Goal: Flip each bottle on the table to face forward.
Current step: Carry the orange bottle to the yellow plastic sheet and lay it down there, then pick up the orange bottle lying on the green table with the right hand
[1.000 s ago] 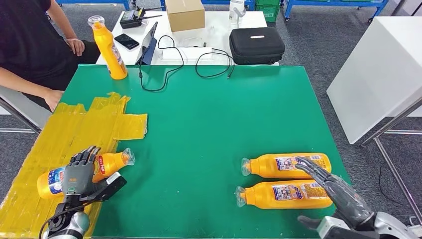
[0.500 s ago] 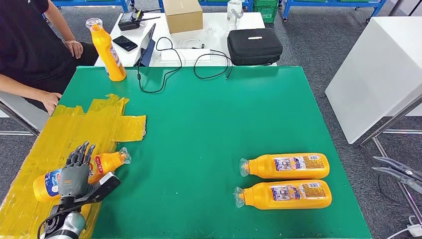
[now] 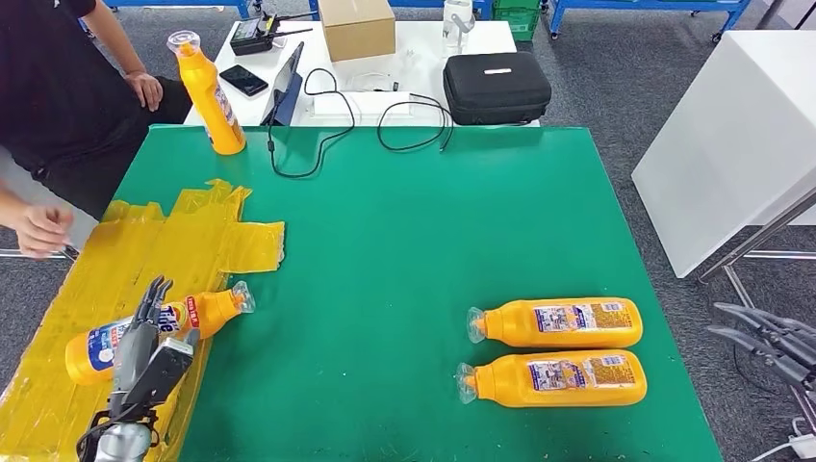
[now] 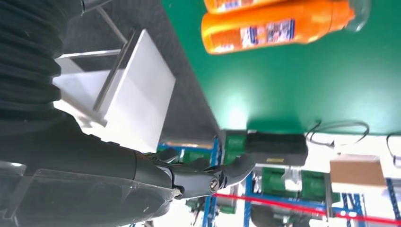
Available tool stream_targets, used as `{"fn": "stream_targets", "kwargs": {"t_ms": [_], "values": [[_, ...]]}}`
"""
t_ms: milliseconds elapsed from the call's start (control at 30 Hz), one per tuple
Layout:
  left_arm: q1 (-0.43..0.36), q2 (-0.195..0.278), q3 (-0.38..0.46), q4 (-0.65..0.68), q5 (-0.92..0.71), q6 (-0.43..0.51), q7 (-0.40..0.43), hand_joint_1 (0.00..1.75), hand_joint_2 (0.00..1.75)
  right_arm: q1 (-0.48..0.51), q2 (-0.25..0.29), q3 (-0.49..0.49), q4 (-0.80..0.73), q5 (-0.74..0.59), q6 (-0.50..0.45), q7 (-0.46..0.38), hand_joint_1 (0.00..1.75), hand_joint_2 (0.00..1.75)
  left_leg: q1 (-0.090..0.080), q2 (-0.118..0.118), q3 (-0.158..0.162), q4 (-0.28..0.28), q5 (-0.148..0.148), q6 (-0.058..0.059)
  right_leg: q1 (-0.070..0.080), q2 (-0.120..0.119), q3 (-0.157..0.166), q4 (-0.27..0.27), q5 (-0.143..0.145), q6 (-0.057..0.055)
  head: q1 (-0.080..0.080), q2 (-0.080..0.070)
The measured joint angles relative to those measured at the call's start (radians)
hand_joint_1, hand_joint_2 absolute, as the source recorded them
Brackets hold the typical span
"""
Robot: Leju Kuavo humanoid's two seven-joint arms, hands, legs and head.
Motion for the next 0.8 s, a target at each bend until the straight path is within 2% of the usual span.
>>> {"fn": "stream_targets", "kwargs": {"t_ms": [133,267,500,567,667,733,800], "values": [[0.013,-0.011,0.001,-0.043,0.059,-0.042,-0.017,0.00,0.00,0.014,-0.002,0.050,0.011,0.041,-0.045,-0.006,0.00,1.75,0.000,0.000,-0.001,0.000,0.000,0.000,0.000,0.000,-0.001,0.000,0.000,0.000,0.000,0.000],[0.044,-0.033,0.000,-0.146,0.179,-0.132,-0.029,0.00,0.00,0.056,-0.027,0.154,0.040,0.145,-0.215,-0.003,0.00,1.75,0.000,0.000,-0.002,0.000,-0.001,0.000,0.000,0.000,-0.002,0.000,0.000,0.000,0.000,0.000],[0.098,-0.063,-0.001,-0.315,0.260,-0.189,-0.028,0.00,0.00,0.116,-0.120,0.391,0.101,0.267,-0.481,0.074,0.00,1.75,0.000,0.000,-0.003,0.000,-0.001,0.001,0.000,0.000,-0.003,0.000,0.000,0.000,0.000,0.000],[0.107,-0.069,-0.004,-0.344,0.272,-0.196,-0.029,0.00,0.00,0.088,-0.151,0.484,0.134,0.287,-0.526,0.089,0.00,1.75,0.000,0.000,-0.003,0.000,-0.001,0.001,0.000,0.000,-0.003,0.000,0.000,0.000,0.000,0.000],[0.113,-0.074,-0.015,-0.371,0.281,-0.199,-0.030,0.00,0.00,-0.002,-0.169,0.634,0.196,0.319,-0.544,0.090,0.00,1.75,0.000,-0.001,-0.002,0.000,0.000,0.001,0.000,0.000,-0.002,0.000,0.000,0.000,0.000,0.000],[0.115,-0.076,-0.023,-0.382,0.284,-0.200,-0.030,0.00,0.00,-0.089,-0.162,0.731,0.246,0.348,-0.528,0.076,0.00,1.75,0.000,0.000,-0.002,0.000,0.000,0.001,0.000,0.000,-0.003,0.000,0.000,0.000,0.000,0.000],[0.117,-0.079,-0.034,-0.392,0.287,-0.200,-0.028,0.00,0.00,-0.225,-0.134,0.837,0.319,0.382,-0.496,0.056,0.00,1.75,0.001,0.004,-0.002,0.000,-0.001,0.001,0.001,0.002,-0.003,0.000,0.000,0.001,0.000,0.000]]}}
